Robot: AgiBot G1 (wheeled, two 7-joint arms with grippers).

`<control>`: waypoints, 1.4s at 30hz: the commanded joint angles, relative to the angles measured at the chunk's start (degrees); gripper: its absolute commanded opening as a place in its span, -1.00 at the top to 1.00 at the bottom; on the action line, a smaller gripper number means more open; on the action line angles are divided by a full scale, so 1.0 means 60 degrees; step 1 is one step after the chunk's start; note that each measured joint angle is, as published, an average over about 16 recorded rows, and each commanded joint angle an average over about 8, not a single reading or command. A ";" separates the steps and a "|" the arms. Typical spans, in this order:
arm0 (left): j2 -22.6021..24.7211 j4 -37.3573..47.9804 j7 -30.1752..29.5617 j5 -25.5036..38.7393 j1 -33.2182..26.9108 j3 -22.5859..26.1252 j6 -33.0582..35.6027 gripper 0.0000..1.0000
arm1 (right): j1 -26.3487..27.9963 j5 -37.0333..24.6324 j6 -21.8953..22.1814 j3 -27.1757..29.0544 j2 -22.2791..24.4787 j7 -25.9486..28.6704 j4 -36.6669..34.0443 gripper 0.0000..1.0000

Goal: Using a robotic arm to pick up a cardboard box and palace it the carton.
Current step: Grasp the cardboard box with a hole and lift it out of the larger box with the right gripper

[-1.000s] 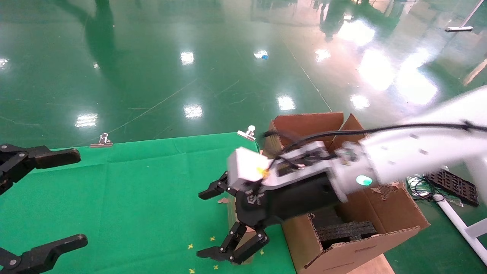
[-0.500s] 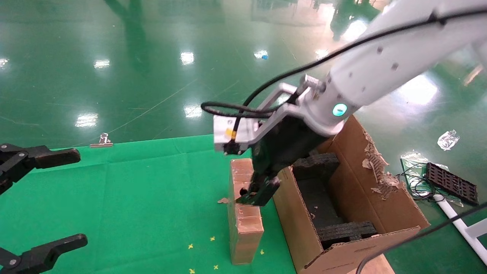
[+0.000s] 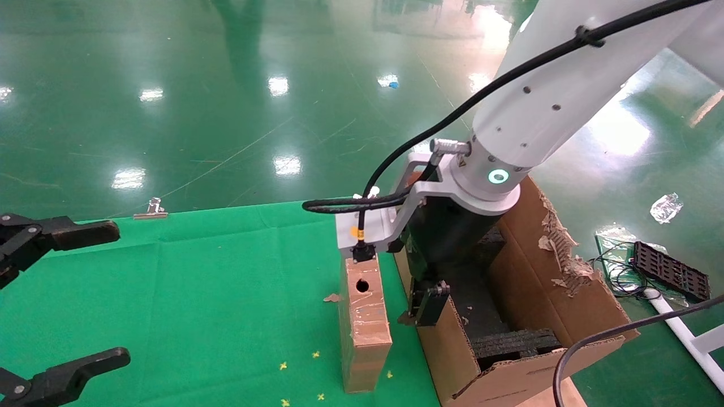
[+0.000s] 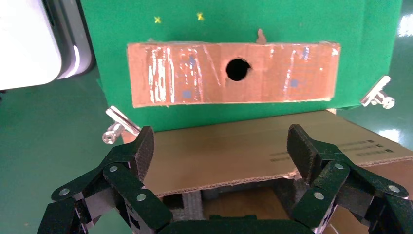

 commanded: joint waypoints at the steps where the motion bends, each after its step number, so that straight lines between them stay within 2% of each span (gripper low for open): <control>1: -0.0001 0.0000 0.0001 -0.0001 0.0000 0.0001 -0.0001 -1.00 | 0.0066 0.0024 0.0071 -0.0255 -0.0081 0.0077 0.0009 -1.00; 6: -0.0002 0.0000 0.0002 -0.0003 -0.0001 0.0005 -0.0002 -1.00 | 0.0041 0.0207 0.0252 -0.0443 -0.0133 0.0416 -0.0058 -1.00; 9: -0.0003 0.0000 0.0003 -0.0005 -0.0001 0.0007 -0.0003 -1.00 | -0.0025 0.0411 0.0306 -0.0507 -0.0165 0.1077 -0.0405 -1.00; 15: -0.0005 0.0000 0.0006 -0.0008 -0.0002 0.0011 -0.0005 -1.00 | -0.0181 0.0965 0.0249 -0.0593 -0.0519 0.3336 -0.2324 -1.00; 19: -0.0006 0.0000 0.0007 -0.0010 -0.0003 0.0014 -0.0006 -1.00 | -0.0442 0.1587 0.0224 -0.0494 -0.0730 0.4199 -0.3796 -1.00; 25: -0.0007 0.0000 0.0009 -0.0012 -0.0004 0.0018 -0.0008 -1.00 | -0.0819 0.1839 0.0193 -0.0570 -0.1168 0.4516 -0.5310 -1.00; 33: -0.0010 0.0000 0.0012 -0.0016 -0.0005 0.0023 -0.0010 -1.00 | -0.1293 0.1857 0.0207 -0.0725 -0.1752 0.4484 -0.6402 -1.00; 35: -0.0010 0.0000 0.0012 -0.0017 -0.0005 0.0025 -0.0011 -1.00 | -0.1376 0.1834 0.0201 -0.0764 -0.1860 0.4413 -0.6580 -0.68; 38: -0.0011 0.0000 0.0013 -0.0018 -0.0006 0.0027 -0.0012 -0.92 | -0.1450 0.1778 0.0168 -0.0829 -0.1991 0.4302 -0.6782 0.07; 40: -0.0012 0.0000 0.0014 -0.0019 -0.0006 0.0028 -0.0012 -0.58 | -0.1473 0.1737 0.0142 -0.0873 -0.2054 0.4237 -0.6876 0.57; 41: -0.0012 0.0000 0.0014 -0.0020 -0.0006 0.0029 -0.0013 -0.35 | -0.1480 0.1722 0.0127 -0.0892 -0.2077 0.4212 -0.6908 0.82; 42: -0.0012 0.0000 0.0015 -0.0020 -0.0006 0.0029 -0.0013 -0.10 | -0.1483 0.1710 0.0111 -0.0910 -0.2094 0.4193 -0.6932 0.94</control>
